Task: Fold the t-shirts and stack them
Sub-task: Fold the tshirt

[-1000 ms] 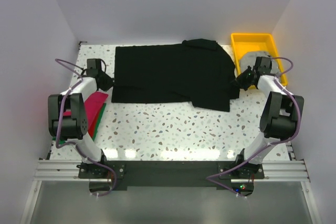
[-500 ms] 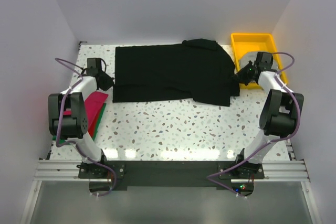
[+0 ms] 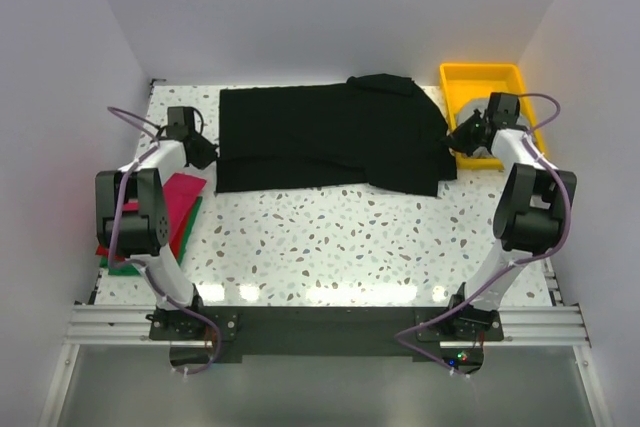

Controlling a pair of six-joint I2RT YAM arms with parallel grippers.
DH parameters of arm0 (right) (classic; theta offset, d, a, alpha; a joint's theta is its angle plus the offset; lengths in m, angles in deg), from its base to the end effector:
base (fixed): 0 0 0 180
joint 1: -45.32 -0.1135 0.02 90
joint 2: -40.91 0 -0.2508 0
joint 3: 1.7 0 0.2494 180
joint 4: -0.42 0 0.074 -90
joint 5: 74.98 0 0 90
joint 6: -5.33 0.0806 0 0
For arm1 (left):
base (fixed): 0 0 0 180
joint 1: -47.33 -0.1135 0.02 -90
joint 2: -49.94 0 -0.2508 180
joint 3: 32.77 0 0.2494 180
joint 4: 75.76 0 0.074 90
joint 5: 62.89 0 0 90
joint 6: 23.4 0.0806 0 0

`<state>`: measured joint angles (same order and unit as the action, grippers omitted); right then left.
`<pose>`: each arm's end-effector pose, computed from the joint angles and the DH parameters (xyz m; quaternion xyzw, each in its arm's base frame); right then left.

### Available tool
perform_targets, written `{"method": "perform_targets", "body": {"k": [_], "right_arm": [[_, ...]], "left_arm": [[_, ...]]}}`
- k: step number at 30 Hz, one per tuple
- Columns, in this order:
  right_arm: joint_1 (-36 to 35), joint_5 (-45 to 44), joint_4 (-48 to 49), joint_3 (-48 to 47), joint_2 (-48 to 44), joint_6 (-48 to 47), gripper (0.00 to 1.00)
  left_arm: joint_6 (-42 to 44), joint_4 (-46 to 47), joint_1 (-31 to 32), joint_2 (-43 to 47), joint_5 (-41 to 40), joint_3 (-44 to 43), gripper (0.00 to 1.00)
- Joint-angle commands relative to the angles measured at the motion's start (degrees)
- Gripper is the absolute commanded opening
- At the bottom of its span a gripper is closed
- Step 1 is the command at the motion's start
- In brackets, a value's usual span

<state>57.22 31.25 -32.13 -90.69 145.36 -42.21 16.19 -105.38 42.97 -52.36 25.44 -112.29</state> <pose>0.4198 -0.0654 0.1774 0.3772 0.8453 0.2206 0.3074 0.3964 0.0326 0.1395 -0.4396 0.8383 -0.1133 0.3020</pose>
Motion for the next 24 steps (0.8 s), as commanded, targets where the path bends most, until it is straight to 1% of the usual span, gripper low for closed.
{"method": "perform_targets", "body": {"k": [1, 2, 4, 5, 6, 7, 9, 10, 11, 12, 15, 18, 19, 20, 21, 22, 24], "right_arm": [[-0.2, 1.7, 0.4, -3.9, 2.2, -0.2, 0.02], [-0.4, 1.8, 0.0, -4.8, 2.8, -0.6, 0.04], [-0.5, 1.6, -0.3, -4.9, 2.9, -1.1, 0.13], [-0.6, 1.6, -0.3, -4.7, 2.7, -1.3, 0.18], [-0.7, 1.5, -0.1, -4.5, 2.1, -1.6, 0.30], [-0.7, 1.3, -0.3, -4.0, 1.6, -2.1, 0.37], [-0.8, 0.2, -1.1, -3.5, 0.0, -3.4, 0.46], [-0.8, -0.6, -1.5, -3.1, -0.6, -3.9, 0.52], [-0.8, -1.0, -1.8, -2.8, -1.3, -4.7, 0.53], [-0.8, -1.5, -2.1, -2.3, -2.7, -5.0, 0.54], [-1.1, -3.5, -1.4, 0.4, -4.9, -5.5, 0.55], [-1.4, -5.2, 0.0, 2.6, -6.8, -5.4, 0.54], [-1.4, -5.4, 0.6, 3.3, -7.0, -5.2, 0.54], [-1.4, -5.4, 1.1, 3.4, -6.8, -5.0, 0.54], [-1.4, -5.7, 2.0, 3.4, -6.6, -5.0, 0.54], [-1.6, -5.9, 2.3, 3.3, -5.8, -5.0, 0.54], [-1.7, -5.2, 1.7, 2.8, -5.0, -5.3, 0.54]], "left_arm": [[0.6, 3.4, -0.2, -2.4, 1.0, -2.6, 0.00], [1.1, 4.1, -0.2, -2.7, 1.4, -2.8, 0.00], [2.2, 4.2, -0.2, -3.8, 3.2, -4.4, 0.00], [2.7, 4.1, -0.2, -4.0, 3.9, -5.1, 0.08], [3.0, 3.4, -0.1, -3.3, 3.8, -5.4, 0.15], [3.2, 3.4, -0.2, -2.6, 3.4, -5.2, 0.27], [3.0, 3.2, -0.2, 0.7, 2.1, -3.7, 0.40], [2.7, 2.3, -0.3, 2.1, 1.9, -3.1, 0.44], [2.3, 2.2, -0.3, 3.5, 0.1, -1.2, 0.45], [1.3, 3.0, -0.1, 6.4, -0.3, 0.1, 0.47], [0.3, 4.9, 1.0, 10.4, -0.8, 3.7, 0.48], [0.3, 4.7, 3.8, 9.1, -0.8, 2.6, 0.43], [0.2, 4.7, 3.8, 8.4, -1.0, 2.2, 0.40], [0.0, 5.0, 6.9, 6.9, -1.1, 1.6, 0.37], [-0.2, 5.3, 7.7, 6.0, -1.5, 1.4, 0.35], [-0.5, 5.3, 8.5, 5.1, -1.9, 1.2, 0.30], [-1.6, 5.2, 10.1, 2.6, -2.2, 1.4, 0.26]]}}
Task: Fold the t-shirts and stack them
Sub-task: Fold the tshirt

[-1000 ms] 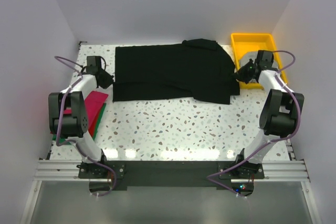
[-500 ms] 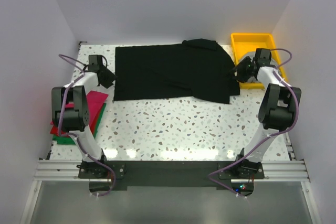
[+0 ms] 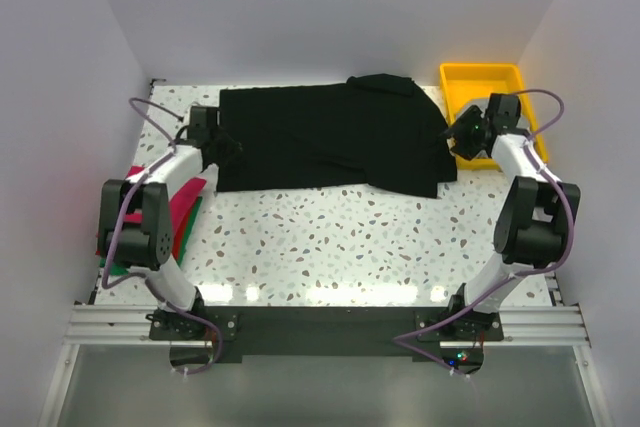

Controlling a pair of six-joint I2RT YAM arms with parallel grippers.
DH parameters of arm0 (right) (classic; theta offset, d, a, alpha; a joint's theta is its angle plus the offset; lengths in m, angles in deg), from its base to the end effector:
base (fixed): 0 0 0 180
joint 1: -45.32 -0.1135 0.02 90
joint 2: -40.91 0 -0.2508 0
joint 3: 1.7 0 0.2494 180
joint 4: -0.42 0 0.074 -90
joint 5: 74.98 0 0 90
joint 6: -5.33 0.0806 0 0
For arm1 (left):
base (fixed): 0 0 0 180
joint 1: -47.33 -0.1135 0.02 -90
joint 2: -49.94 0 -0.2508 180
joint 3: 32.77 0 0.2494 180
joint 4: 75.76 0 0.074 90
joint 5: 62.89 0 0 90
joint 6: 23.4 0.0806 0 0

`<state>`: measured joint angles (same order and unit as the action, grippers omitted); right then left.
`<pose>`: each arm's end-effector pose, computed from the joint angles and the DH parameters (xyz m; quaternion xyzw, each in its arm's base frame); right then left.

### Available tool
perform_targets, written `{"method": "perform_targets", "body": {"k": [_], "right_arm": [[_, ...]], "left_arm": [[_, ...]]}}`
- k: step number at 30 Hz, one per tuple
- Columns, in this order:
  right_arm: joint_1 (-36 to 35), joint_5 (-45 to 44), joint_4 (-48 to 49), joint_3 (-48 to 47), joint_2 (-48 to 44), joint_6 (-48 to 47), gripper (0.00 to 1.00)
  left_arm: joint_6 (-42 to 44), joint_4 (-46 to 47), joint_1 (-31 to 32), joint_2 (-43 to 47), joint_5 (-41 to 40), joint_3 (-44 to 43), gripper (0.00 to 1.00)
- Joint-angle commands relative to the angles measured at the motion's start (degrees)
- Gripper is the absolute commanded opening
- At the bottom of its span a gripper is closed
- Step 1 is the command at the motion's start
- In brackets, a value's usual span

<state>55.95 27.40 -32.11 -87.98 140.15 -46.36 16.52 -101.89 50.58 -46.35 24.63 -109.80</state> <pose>0.4065 -0.0587 0.1962 0.3440 0.8544 0.1870 0.3417 0.3910 -0.0187 0.1705 -0.3751 0.8455 -0.1524 0.3481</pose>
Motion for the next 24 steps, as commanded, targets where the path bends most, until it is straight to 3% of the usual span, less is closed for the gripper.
{"method": "perform_targets", "body": {"k": [1, 16, 24], "right_arm": [[-0.5, -1.6, 1.9, 0.8, 0.5, -1.1, 0.55], [-0.4, -0.3, 13.5, 14.3, 3.0, 5.6, 0.59], [-0.4, -3.9, 11.3, 19.9, -4.9, 5.1, 0.60]], "left_arm": [[-2.4, 1.7, 2.8, -3.9, -1.6, -0.8, 0.23], [-9.9, -1.8, 4.7, -5.9, -10.5, 10.0, 0.21], [-11.0, -5.1, 5.0, -1.6, -14.7, 16.0, 0.23]]}}
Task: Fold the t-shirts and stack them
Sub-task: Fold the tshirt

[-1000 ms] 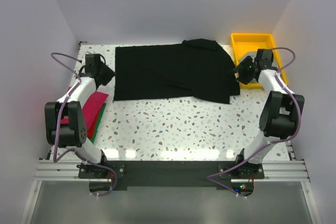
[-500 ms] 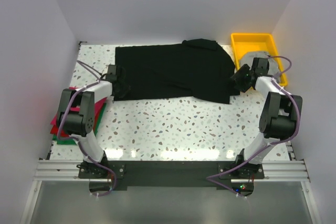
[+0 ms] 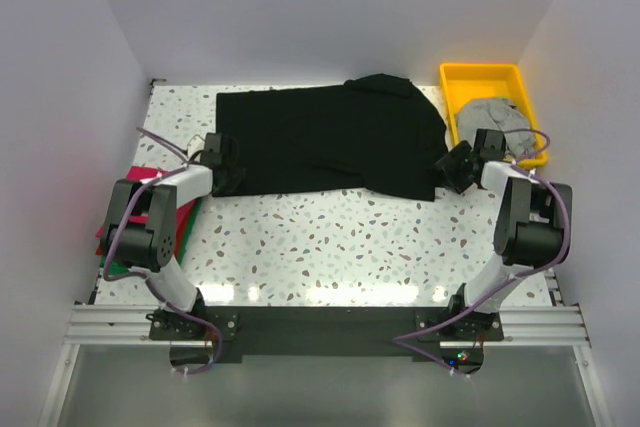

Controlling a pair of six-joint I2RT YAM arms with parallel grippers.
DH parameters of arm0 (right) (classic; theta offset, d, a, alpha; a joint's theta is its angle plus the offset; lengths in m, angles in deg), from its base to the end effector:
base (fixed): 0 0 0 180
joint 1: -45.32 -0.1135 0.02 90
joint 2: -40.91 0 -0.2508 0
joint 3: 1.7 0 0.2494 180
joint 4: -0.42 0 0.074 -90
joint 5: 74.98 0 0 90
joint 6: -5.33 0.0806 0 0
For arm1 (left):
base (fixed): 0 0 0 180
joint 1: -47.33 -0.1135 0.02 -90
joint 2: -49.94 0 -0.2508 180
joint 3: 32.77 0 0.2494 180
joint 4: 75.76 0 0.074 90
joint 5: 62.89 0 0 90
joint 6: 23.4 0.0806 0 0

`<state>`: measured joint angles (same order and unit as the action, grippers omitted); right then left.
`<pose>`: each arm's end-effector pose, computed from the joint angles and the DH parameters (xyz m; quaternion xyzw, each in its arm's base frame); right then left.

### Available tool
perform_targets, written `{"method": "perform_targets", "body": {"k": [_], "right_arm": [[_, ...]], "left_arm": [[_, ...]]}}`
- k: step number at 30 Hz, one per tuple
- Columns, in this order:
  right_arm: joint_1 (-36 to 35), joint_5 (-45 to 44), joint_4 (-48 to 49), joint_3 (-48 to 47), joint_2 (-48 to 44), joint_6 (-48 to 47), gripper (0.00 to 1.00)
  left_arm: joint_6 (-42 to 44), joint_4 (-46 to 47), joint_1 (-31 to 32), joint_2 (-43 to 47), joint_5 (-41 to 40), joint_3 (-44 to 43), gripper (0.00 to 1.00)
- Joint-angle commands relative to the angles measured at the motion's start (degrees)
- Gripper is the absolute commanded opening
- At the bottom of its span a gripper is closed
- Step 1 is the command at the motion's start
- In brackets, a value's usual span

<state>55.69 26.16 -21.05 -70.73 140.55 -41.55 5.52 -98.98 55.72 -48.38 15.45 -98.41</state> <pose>0.3675 -0.0514 0.1130 0.3954 0.8548 0.1792 0.2844 0.3506 -0.0352 0.1004 -0.4488 0.8391 -0.0864 0.2950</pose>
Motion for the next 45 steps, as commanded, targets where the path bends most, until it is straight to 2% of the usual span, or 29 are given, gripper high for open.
{"method": "perform_targets", "body": {"k": [1, 4, 12, 15, 22, 27, 32, 35, 39, 40, 45], "right_arm": [[-0.2, -2.6, 0.2, 3.3, -7.2, 0.2, 0.60], [-0.2, -2.4, -1.5, 5.5, -10.0, -0.7, 0.60], [-0.2, -1.3, -4.7, 16.1, -26.0, -2.7, 0.60], [-0.2, -0.1, -4.4, 18.7, -29.1, -3.8, 0.61], [-2.5, 3.7, 0.3, 21.3, -24.3, -5.6, 0.59], [-9.5, -3.5, 1.3, 18.6, -19.7, -5.4, 0.58], [-9.6, -4.3, 3.6, 18.7, -16.8, -5.0, 0.55], [-9.9, -4.8, 4.6, 18.6, -15.5, -4.7, 0.47], [-9.9, -3.8, 4.9, 17.4, -15.1, -4.0, 0.28], [-9.9, -3.0, 4.7, 17.1, -15.3, -3.8, 0.19], [-11.9, -0.1, 1.6, 12.5, -17.3, -1.8, 0.07]], "left_arm": [[0.0, -8.0, -0.1, 1.6, -6.1, 6.0, 0.24], [0.2, -8.3, -0.1, 4.1, -6.6, 8.5, 0.24], [2.3, -8.7, -0.1, 12.4, -8.0, 14.5, 0.24], [3.2, -8.3, -0.1, 14.0, -7.6, 15.2, 0.25], [4.8, -7.0, -0.1, 17.0, -3.4, 14.1, 0.25], [9.0, -6.9, -0.1, 19.0, 2.9, 10.3, 0.25], [13.5, -8.8, -0.1, 22.6, 8.1, 7.1, 0.25], [15.6, -9.4, -0.1, 25.3, 10.7, 6.1, 0.25], [19.1, -10.3, -0.1, 28.2, 13.6, 4.7, 0.25], [20.2, -11.2, -0.1, 28.4, 13.8, 4.4, 0.25], [22.2, -11.6, -0.1, 30.1, 15.6, 4.4, 0.26]]}}
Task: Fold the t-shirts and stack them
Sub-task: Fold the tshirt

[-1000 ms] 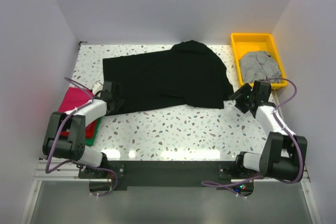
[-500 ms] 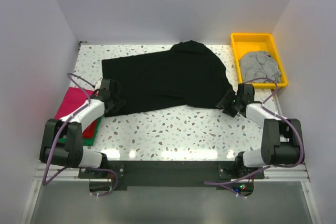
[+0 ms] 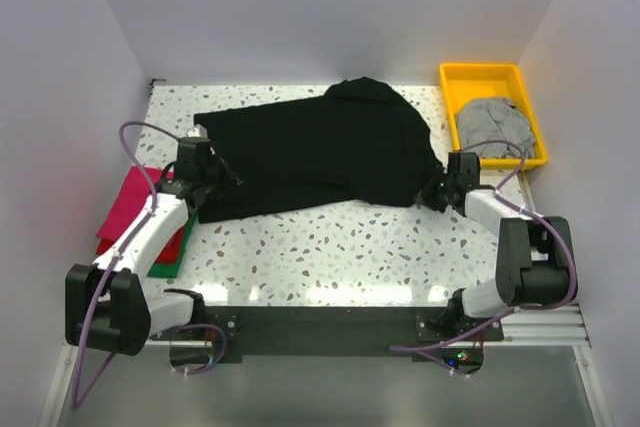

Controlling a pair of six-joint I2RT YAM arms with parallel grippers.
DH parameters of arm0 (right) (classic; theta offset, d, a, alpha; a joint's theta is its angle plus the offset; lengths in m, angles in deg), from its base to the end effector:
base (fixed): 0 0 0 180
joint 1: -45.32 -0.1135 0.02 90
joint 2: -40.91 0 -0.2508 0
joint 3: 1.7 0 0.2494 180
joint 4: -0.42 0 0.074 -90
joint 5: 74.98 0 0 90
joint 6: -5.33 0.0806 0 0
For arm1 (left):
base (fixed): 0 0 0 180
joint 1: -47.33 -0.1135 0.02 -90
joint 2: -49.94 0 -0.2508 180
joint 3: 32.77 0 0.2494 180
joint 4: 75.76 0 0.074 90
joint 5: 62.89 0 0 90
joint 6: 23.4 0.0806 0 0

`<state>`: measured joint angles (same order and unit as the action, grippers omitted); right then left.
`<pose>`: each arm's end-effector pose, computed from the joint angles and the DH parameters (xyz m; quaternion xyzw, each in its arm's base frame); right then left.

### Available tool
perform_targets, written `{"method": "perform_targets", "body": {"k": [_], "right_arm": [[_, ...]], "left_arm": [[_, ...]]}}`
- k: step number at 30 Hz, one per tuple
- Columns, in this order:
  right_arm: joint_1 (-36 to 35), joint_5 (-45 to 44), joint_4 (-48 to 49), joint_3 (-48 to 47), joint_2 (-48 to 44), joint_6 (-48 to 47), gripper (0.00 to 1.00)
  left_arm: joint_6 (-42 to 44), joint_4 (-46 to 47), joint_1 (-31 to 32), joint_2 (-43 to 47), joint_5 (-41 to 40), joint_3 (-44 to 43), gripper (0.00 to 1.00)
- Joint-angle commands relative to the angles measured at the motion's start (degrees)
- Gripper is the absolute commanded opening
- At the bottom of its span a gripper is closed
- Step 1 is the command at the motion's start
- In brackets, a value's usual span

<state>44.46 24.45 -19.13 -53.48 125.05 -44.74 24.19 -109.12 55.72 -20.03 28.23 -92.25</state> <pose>0.2995 0.0177 0.1087 0.2897 0.8968 0.1862 0.2777 0.2875 -0.0440 0.1966 -0.2655 0.8808 -0.1762 0.3502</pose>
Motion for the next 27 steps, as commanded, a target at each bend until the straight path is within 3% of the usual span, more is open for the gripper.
{"method": "perform_targets", "body": {"k": [1, 9, 16, 27], "right_arm": [[-0.6, 2.1, -1.1, -5.5, -2.0, 1.6, 0.06], [-0.8, 5.5, -1.7, -16.7, 2.4, 5.8, 0.03], [-0.9, 6.4, -2.7, -31.4, 13.8, 7.8, 0.02], [-1.1, 9.4, 1.8, -43.0, 27.9, 15.0, 0.02]], "left_arm": [[3.7, -1.4, -0.1, 1.9, 3.2, -1.7, 0.26], [4.9, -0.6, -0.1, 1.5, 4.8, -1.2, 0.26], [5.1, 0.3, -0.1, 0.3, 6.2, -0.4, 0.25], [5.6, -0.2, -0.1, -1.7, 6.9, -0.9, 0.25]]}}
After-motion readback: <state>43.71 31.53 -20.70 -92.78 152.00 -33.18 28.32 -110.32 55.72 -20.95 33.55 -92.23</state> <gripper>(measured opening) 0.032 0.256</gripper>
